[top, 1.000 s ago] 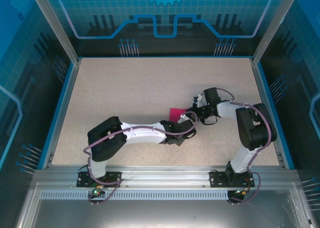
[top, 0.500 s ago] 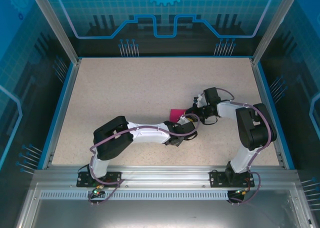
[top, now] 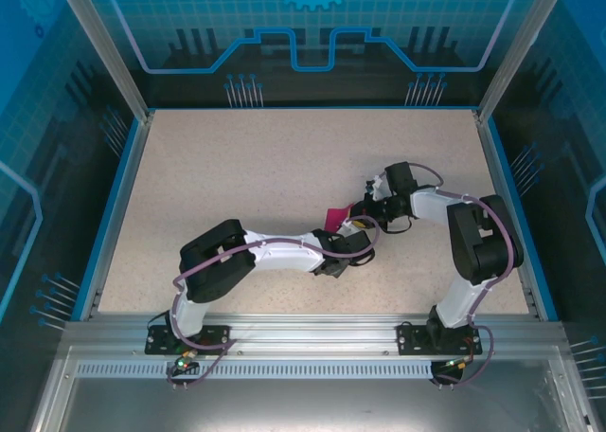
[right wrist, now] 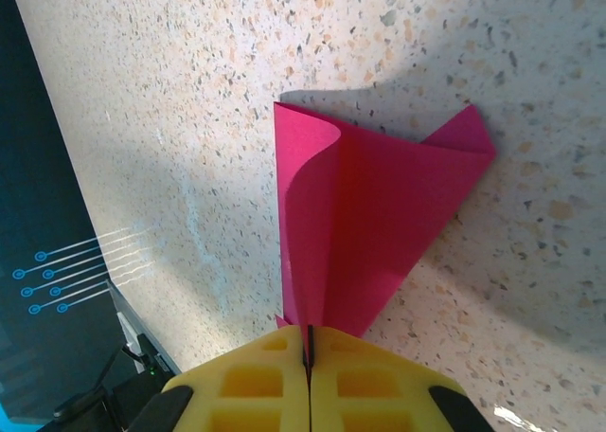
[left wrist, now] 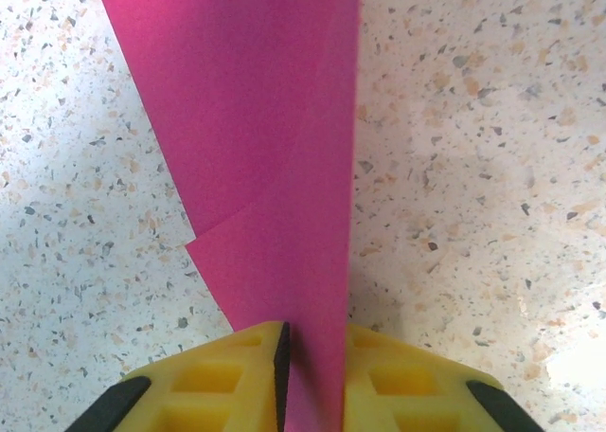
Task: Fold a paper plane with a square sheet of paper (fold left side to right side)
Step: Fold the wing for the fifth time at the center of the table.
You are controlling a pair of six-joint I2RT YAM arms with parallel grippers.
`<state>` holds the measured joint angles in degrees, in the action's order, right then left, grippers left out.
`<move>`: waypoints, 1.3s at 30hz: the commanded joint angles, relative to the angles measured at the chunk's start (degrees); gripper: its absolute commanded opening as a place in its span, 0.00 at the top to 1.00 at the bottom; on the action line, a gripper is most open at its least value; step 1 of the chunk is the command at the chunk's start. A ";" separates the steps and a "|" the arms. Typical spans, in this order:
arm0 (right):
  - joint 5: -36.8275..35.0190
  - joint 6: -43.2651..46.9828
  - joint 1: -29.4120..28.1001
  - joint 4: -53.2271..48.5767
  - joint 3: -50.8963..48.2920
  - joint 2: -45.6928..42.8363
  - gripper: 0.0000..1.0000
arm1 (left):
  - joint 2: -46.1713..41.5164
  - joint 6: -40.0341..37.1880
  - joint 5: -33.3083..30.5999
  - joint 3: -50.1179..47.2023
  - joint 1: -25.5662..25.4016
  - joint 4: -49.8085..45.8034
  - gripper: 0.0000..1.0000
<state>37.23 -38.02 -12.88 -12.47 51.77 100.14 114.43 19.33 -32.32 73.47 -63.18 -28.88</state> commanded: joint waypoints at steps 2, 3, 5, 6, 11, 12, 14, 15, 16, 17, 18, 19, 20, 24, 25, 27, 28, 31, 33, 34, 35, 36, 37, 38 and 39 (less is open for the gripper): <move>-0.81 1.92 -0.53 -3.03 1.52 -0.17 0.87 | 1.14 0.64 0.90 1.49 -0.37 -0.93 0.83; -0.98 2.10 -0.30 -3.33 1.49 -0.69 0.85 | 1.07 0.76 1.40 1.41 -0.27 -0.77 0.84; -1.30 2.80 0.84 -4.15 1.11 -2.18 0.77 | 0.97 1.08 3.17 1.17 0.30 -0.19 0.86; -1.45 3.20 1.43 -4.60 0.93 -3.05 0.75 | 0.81 1.14 4.11 0.83 0.57 0.31 0.86; -2.91 5.30 5.80 -6.95 -1.04 -8.43 0.60 | -0.32 2.17 10.00 -1.00 2.49 2.87 0.87; -3.07 5.66 6.65 -7.27 -1.05 -9.45 0.58 | -0.64 2.49 11.12 -1.53 2.96 3.44 0.88; -3.59 6.26 8.29 -7.87 -3.56 -11.38 0.55 | -1.64 3.61 14.20 -2.99 4.40 5.24 0.88; -3.94 6.55 8.66 -8.13 -4.08 -12.15 0.54 | -2.27 4.13 15.69 -3.73 5.08 6.08 0.88; -4.48 6.96 8.81 -8.47 -4.53 -12.82 0.53 | -3.02 4.66 17.13 -4.64 5.83 7.17 0.88; -4.94 7.22 8.84 -8.50 -4.87 -13.21 0.51 | -3.84 5.25 18.32 -5.58 6.56 8.22 0.88; -4.83 7.26 8.68 -8.17 -5.37 -13.51 0.50 | -4.45 5.79 19.62 -6.25 7.31 9.01 0.88; -4.59 7.18 8.75 -7.45 -6.14 -13.74 0.50 | -5.38 6.53 21.40 -7.51 8.22 10.31 0.89; -4.32 7.01 8.54 -6.42 -6.84 -13.93 0.49 | -6.26 7.21 23.07 -8.71 9.15 11.87 0.89; -3.20 5.65 6.68 -1.27 -9.65 -13.74 0.47 | -9.76 10.65 29.63 -14.11 12.95 17.97 0.91; -3.33 5.08 5.66 0.16 -10.06 -13.59 0.47 | -10.68 11.78 31.29 -15.82 14.09 20.10 0.92; -3.78 4.04 3.11 2.35 -10.45 -13.23 0.47 | -12.18 13.72 34.20 -18.94 15.96 23.99 0.92; -4.21 3.40 1.78 3.61 -10.55 -12.96 0.47 | -12.70 14.71 35.78 -20.39 16.97 26.04 0.92; -5.21 1.37 -1.67 7.05 -10.31 -12.04 0.47 | -13.56 17.05 38.89 -23.26 18.82 29.79 0.92; -6.28 0.29 -3.61 8.35 -9.69 -11.25 0.46 | -13.77 18.20 40.29 -24.47 19.55 31.79 0.93; -6.69 0.16 -4.55 8.46 -9.00 -10.75 0.45 | -13.83 18.98 40.89 -25.06 19.95 32.83 0.93; -7.12 -0.07 -5.53 8.67 -8.20 -10.10 0.45 | -13.93 19.76 41.74 -25.59 20.39 33.96 0.93; -7.30 -0.25 -6.28 8.84 -7.57 -9.29 0.45 | -13.91 20.47 42.44 -26.27 20.71 34.99 0.93; -7.48 -0.34 -7.13 8.95 -6.65 -8.36 0.45 | -13.89 21.23 42.81 -26.68 21.09 35.77 0.93; -7.65 -0.54 -7.81 9.17 -5.84 -7.39 0.45 | -14.03 22.04 43.42 -27.39 21.51 37.04 0.93; -7.72 -0.73 -8.25 9.42 -5.19 -6.36 0.45 | -14.13 22.75 43.86 -27.96 21.76 38.04 0.93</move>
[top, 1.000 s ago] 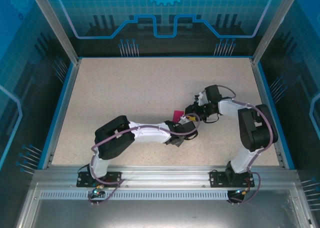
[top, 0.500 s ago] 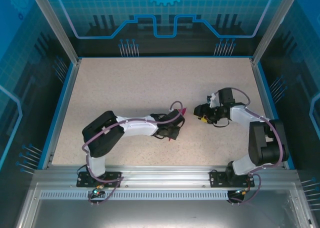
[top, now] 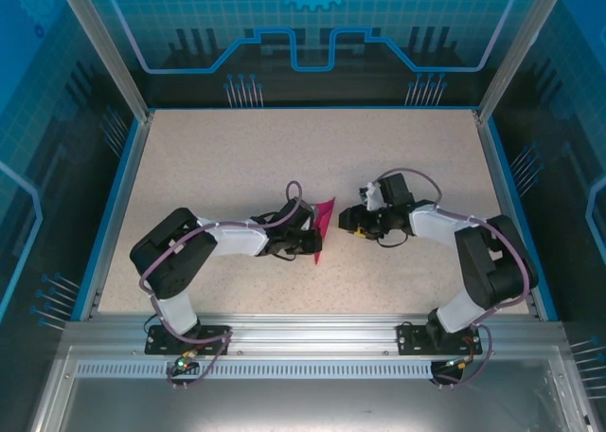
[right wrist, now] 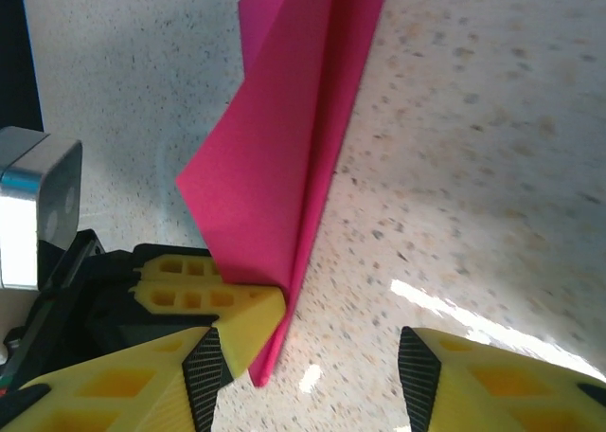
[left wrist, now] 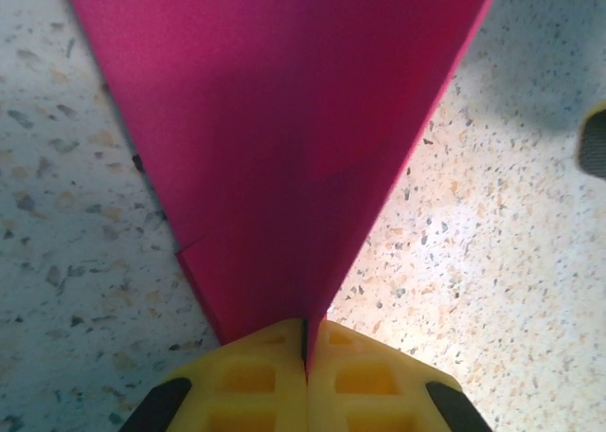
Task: Fold a paper plane with a square sheet of paper (fold left side to right side)
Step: Fold the wing for the fifth time at the center of the table.
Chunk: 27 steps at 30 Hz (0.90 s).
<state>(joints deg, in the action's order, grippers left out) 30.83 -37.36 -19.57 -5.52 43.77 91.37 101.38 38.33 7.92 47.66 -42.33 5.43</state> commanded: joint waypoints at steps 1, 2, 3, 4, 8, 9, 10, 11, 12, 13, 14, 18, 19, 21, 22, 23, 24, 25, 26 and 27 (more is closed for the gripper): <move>-1.22 -1.87 -1.98 3.03 3.42 3.41 0.46 | -1.21 4.48 3.68 -2.75 1.26 4.37 0.94; -1.04 -2.45 -2.29 3.91 3.77 4.32 0.46 | -1.36 5.05 4.02 -3.41 1.52 5.28 0.94; -0.92 -2.98 -2.47 4.71 3.98 5.06 0.46 | -1.51 5.41 4.11 -3.86 1.65 5.93 0.94; -0.62 -3.40 -2.73 5.52 4.44 5.95 0.47 | -1.62 5.80 4.16 -4.19 1.87 6.35 0.95; -0.66 -3.50 -4.44 5.44 6.30 9.12 0.49 | -1.73 6.32 4.28 -4.91 1.98 7.35 0.95; -0.77 -3.50 -4.68 5.26 8.08 9.67 0.50 | -1.70 6.39 4.36 -4.92 1.98 7.43 0.95; -0.94 -3.47 -4.98 5.26 8.58 10.23 0.50 | -1.64 6.57 4.40 -5.00 1.97 7.68 0.95; -1.03 -3.57 -5.13 5.17 9.02 10.83 0.51 | -1.63 6.76 4.43 -5.11 1.98 7.92 0.95; -1.06 -3.67 -5.21 5.20 9.23 11.28 0.52 | -1.55 6.83 4.45 -5.06 1.97 7.97 0.95; -0.95 -3.68 -5.34 5.16 9.69 11.76 0.52 | -1.56 7.06 4.45 -5.31 2.05 8.29 0.95; -1.10 -3.68 -5.34 4.95 10.04 12.28 0.54 | -1.51 7.20 4.47 -5.45 1.99 8.59 0.95; -1.64 -3.52 -5.61 3.92 11.31 13.93 0.58 | -1.15 7.33 4.78 -5.18 2.07 8.70 0.95; -1.94 -3.50 -5.56 3.44 11.54 14.34 0.59 | -1.05 7.39 4.80 -5.23 2.00 8.88 0.95; -2.25 -3.42 -5.57 3.02 11.76 14.93 0.61 | -0.69 7.44 4.93 -5.14 2.03 8.88 0.96; -2.33 -3.50 -5.63 2.77 11.92 15.29 0.62 | -0.59 7.51 5.03 -5.05 2.01 8.97 0.95; -2.26 -3.50 -5.63 2.54 12.17 15.75 0.63 | -0.44 7.47 5.15 -5.01 2.00 8.96 0.95; -2.26 -3.47 -5.70 2.25 12.45 16.09 0.64 | -0.38 7.46 5.23 -4.95 2.04 9.03 0.95; -2.40 -3.33 -5.73 1.58 12.79 16.51 0.64 | -0.29 7.51 5.39 -4.90 2.07 9.15 0.95; -2.65 -3.20 -5.82 0.86 13.16 16.86 0.64 | -0.14 7.55 5.44 -4.79 2.07 9.16 0.94; -2.87 -3.09 -5.83 0.46 13.34 17.14 0.64 | -0.19 7.62 5.46 -4.79 2.10 9.20 0.93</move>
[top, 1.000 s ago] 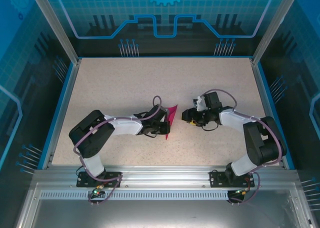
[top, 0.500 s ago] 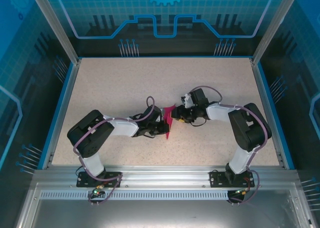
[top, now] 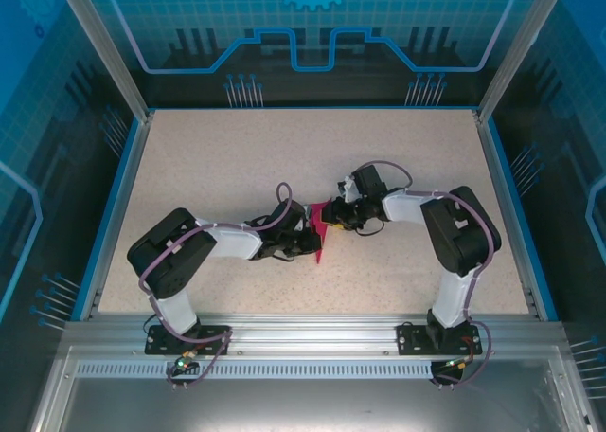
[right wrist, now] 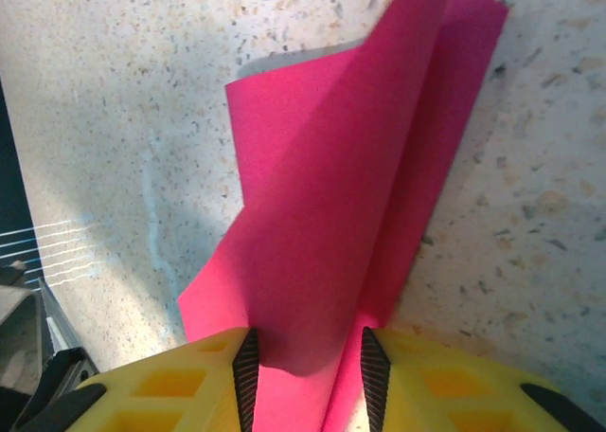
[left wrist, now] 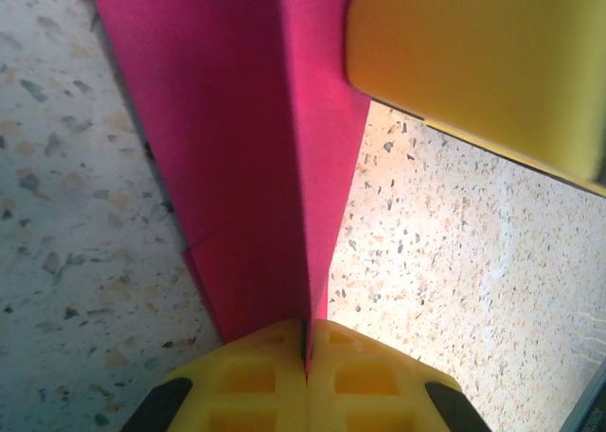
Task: Fold a paper plane with a square sheet of paper (fold left side to right side)
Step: Fold the wing for the fifth time at the center of the table.
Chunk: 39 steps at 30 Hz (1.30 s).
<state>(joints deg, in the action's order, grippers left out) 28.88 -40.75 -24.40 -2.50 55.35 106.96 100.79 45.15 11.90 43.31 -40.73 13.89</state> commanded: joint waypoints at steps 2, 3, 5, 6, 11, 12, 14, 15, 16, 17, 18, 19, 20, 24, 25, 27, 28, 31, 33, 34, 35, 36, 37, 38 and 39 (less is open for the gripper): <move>-1.19 0.23 -1.04 -3.87 2.26 2.34 0.64 | 0.50 0.82 1.63 -0.48 0.55 0.80 0.93; -1.34 0.23 -0.99 -4.71 2.65 2.75 0.64 | 0.56 0.83 1.72 -0.51 0.56 0.96 0.92; -1.69 0.51 -1.11 -6.61 3.50 3.58 0.65 | 0.72 0.91 1.98 -0.40 0.65 0.99 0.90; -1.85 0.59 -1.07 -7.16 3.67 3.81 0.65 | 0.70 0.91 2.01 -0.38 0.63 1.04 0.88; -2.73 0.76 -1.13 -8.62 3.84 4.48 0.65 | 0.30 1.00 2.07 -0.49 0.74 0.87 0.82; -2.84 0.83 -1.17 -8.94 3.90 4.64 0.65 | 0.15 1.00 2.15 -0.43 0.66 0.78 0.81; -3.22 1.00 -1.17 -9.87 4.25 4.94 0.66 | -0.34 0.91 2.08 -0.62 0.78 0.62 0.77; -3.19 1.02 -1.17 -9.89 4.33 5.09 0.66 | -0.68 0.97 2.00 -0.63 0.77 0.63 0.77; -3.23 1.03 -1.17 -9.97 4.39 5.19 0.66 | -0.98 1.00 1.99 -0.77 0.79 0.60 0.76; -3.24 1.02 -1.17 -10.06 4.40 5.34 0.66 | -1.36 0.91 1.99 -0.83 0.86 0.48 0.74; -3.27 1.11 -1.17 -10.07 4.41 5.41 0.66 | -1.64 0.85 2.00 -0.93 0.91 0.33 0.72; -3.27 1.07 -1.17 -10.06 4.48 5.52 0.66 | -2.12 0.82 1.99 -1.04 0.96 0.13 0.71; -3.09 1.05 -1.13 -9.98 4.50 5.57 0.66 | -2.56 0.78 1.93 -1.16 1.03 0.01 0.70; -2.97 1.11 -1.16 -9.90 4.42 5.63 0.66 | -4.39 0.73 1.99 -1.57 1.45 -0.57 0.66; -2.97 1.11 -1.13 -9.89 4.42 5.63 0.66 | -4.93 0.73 1.99 -1.78 1.66 -0.64 0.64; -2.92 1.16 -1.17 -9.78 4.41 5.60 0.66 | -5.92 0.73 2.24 -1.87 1.91 -1.17 0.62; -2.91 1.11 -1.17 -9.69 4.40 5.58 0.66 | -6.44 0.77 2.18 -1.85 2.16 -1.60 0.61; -2.84 1.11 -1.17 -9.59 4.36 5.39 0.66 | -8.39 1.71 2.61 -2.56 3.79 -2.04 0.59; -2.75 1.11 -1.18 -9.45 4.26 5.36 0.66 | -9.18 2.29 3.74 -2.58 5.73 -2.11 0.57; -2.73 1.04 -1.27 -9.38 4.17 5.29 0.66 | -9.21 2.62 4.36 -2.35 6.73 -2.13 0.57; -2.65 1.00 -1.25 -9.32 4.24 5.36 0.66 | -8.78 2.67 5.35 -1.78 7.65 -2.17 0.57; -2.67 1.03 -1.26 -9.26 4.20 5.34 0.66 | -8.20 2.76 6.12 -1.23 8.38 -2.21 0.57; -2.61 0.94 -1.25 -9.23 4.22 5.28 0.66 | -7.35 2.87 6.70 -0.53 9.07 -2.31 0.57; -2.62 0.94 -1.35 -9.13 4.11 5.27 0.66 | -6.37 2.78 7.27 0.25 9.46 -2.46 0.58; -2.67 0.94 -1.34 -9.10 4.15 5.21 0.66 | -5.50 2.83 7.66 0.98 9.78 -2.36 0.59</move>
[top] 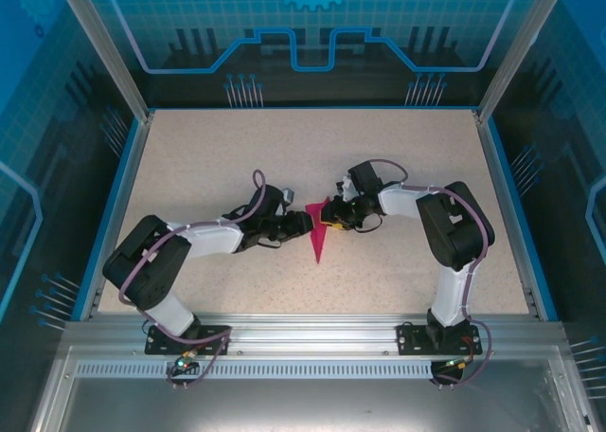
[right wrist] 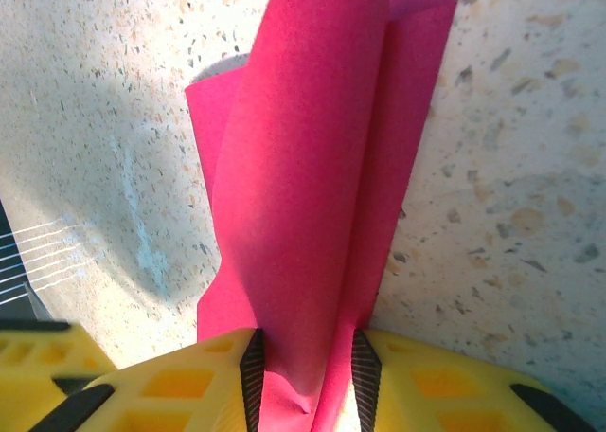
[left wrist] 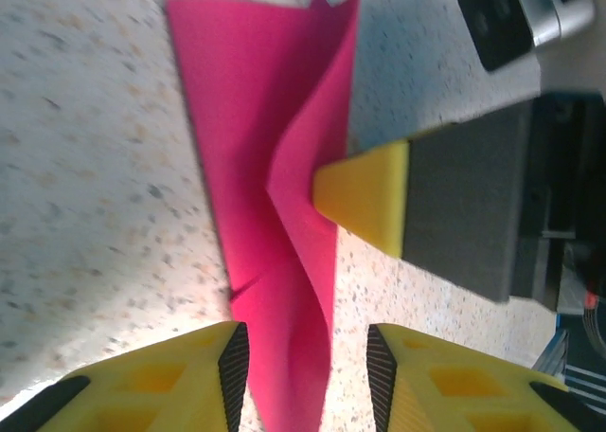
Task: Fold a paper plane with a square sheet of paper (fold left side to right side)
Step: Fold the wing for the fifth time at the center of the table.
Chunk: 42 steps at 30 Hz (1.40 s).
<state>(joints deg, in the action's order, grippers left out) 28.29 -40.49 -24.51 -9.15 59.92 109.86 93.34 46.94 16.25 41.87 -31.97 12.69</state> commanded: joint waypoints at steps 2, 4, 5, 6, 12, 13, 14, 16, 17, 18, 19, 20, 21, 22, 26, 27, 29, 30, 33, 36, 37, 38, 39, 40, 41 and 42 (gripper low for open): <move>-2.01 0.68 -1.20 -2.39 -0.51 2.22 0.66 | 3.95 0.99 3.78 3.82 1.46 -1.12 0.61; -2.05 0.68 -1.24 -2.45 -0.58 2.12 0.66 | 5.94 0.96 4.13 5.15 1.69 -1.04 0.62; -1.98 0.68 -1.21 -2.46 -0.57 2.03 0.66 | 6.60 1.11 4.29 5.62 1.80 -0.89 0.62; -1.95 0.68 -1.24 -2.45 -0.55 2.03 0.66 | 7.50 1.27 4.70 5.94 1.88 -0.33 0.63; -1.84 0.68 -1.33 -2.44 -0.55 2.01 0.66 | 10.32 1.93 5.81 7.78 2.08 1.09 0.65; -1.93 0.59 -1.34 -2.45 -0.52 2.10 0.66 | 10.76 2.06 5.79 8.03 2.14 1.02 0.65; -1.94 0.59 -1.41 -2.44 -0.52 2.07 0.66 | 11.04 2.15 5.86 8.21 2.19 1.11 0.65; -1.88 0.59 -1.39 -2.45 -0.52 2.16 0.66 | 11.79 2.28 5.94 8.71 2.30 1.16 0.66; -1.84 0.58 -1.41 -2.41 -0.51 2.12 0.66 | 12.06 2.37 6.05 8.89 2.41 1.27 0.67; -1.82 0.59 -1.51 -2.39 -0.51 2.11 0.66 | 12.41 2.37 6.20 9.17 2.42 1.30 0.68; -1.90 0.63 -1.47 -2.48 -0.51 2.12 0.66 | 12.73 2.52 6.25 9.45 2.40 1.30 0.68; -1.84 0.65 -1.51 -2.45 -0.57 2.19 0.66 | 13.00 2.59 6.25 9.59 2.43 1.41 0.69; -1.84 0.59 -1.47 -2.45 -0.44 2.14 0.66 | 13.26 2.55 6.25 9.80 2.39 1.37 0.70; -1.86 0.58 -1.48 -2.53 -0.42 2.20 0.66 | 13.48 2.61 6.24 9.97 2.41 1.32 0.72; -1.78 0.77 -1.56 -2.63 -0.46 2.28 0.66 | 14.04 2.72 5.99 10.16 2.53 1.44 0.78; -1.76 0.76 -1.59 -2.63 -0.42 2.34 0.66 | 14.13 2.73 5.90 10.26 2.58 1.37 0.80; -1.76 0.83 -1.61 -2.63 -0.47 2.30 0.66 | 14.15 2.63 5.55 10.16 2.69 1.20 0.85; -1.75 0.85 -1.59 -2.63 -0.47 2.34 0.66 | 14.16 2.55 5.25 10.08 2.81 0.98 0.87; -1.76 0.85 -1.57 -2.63 -0.50 2.29 0.66 | 14.06 2.06 4.50 9.94 2.98 0.23 0.93; -1.55 0.85 -1.59 -2.54 -0.35 2.41 0.66 | 14.32 1.73 4.31 10.00 3.09 -0.18 0.95; -1.42 0.87 -1.55 -2.52 -0.35 2.40 0.66 | 14.50 1.51 4.11 9.99 3.09 -0.40 0.96; -1.41 0.94 -1.60 -2.54 -0.27 2.32 0.66 | 14.60 1.32 3.74 10.10 3.08 -0.84 0.96; -1.33 1.01 -1.59 -2.55 -0.27 2.30 0.66 | 14.63 1.15 3.47 10.08 3.06 -0.98 0.97; -1.32 0.94 -1.59 -2.54 -0.27 2.37 0.65 | 14.75 0.93 3.29 10.13 3.22 -1.30 0.97; -1.39 1.02 -1.53 -2.62 -0.17 2.31 0.65 | 14.92 0.80 3.17 10.17 3.17 -1.45 0.97; -1.31 1.03 -1.63 -2.63 -0.22 2.29 0.65 | 15.11 0.72 3.17 10.21 3.18 -1.48 0.97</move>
<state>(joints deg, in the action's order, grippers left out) 28.49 -40.47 -24.51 -9.13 59.92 109.86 107.13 49.28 20.62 50.76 -29.54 13.06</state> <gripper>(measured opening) 0.346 0.069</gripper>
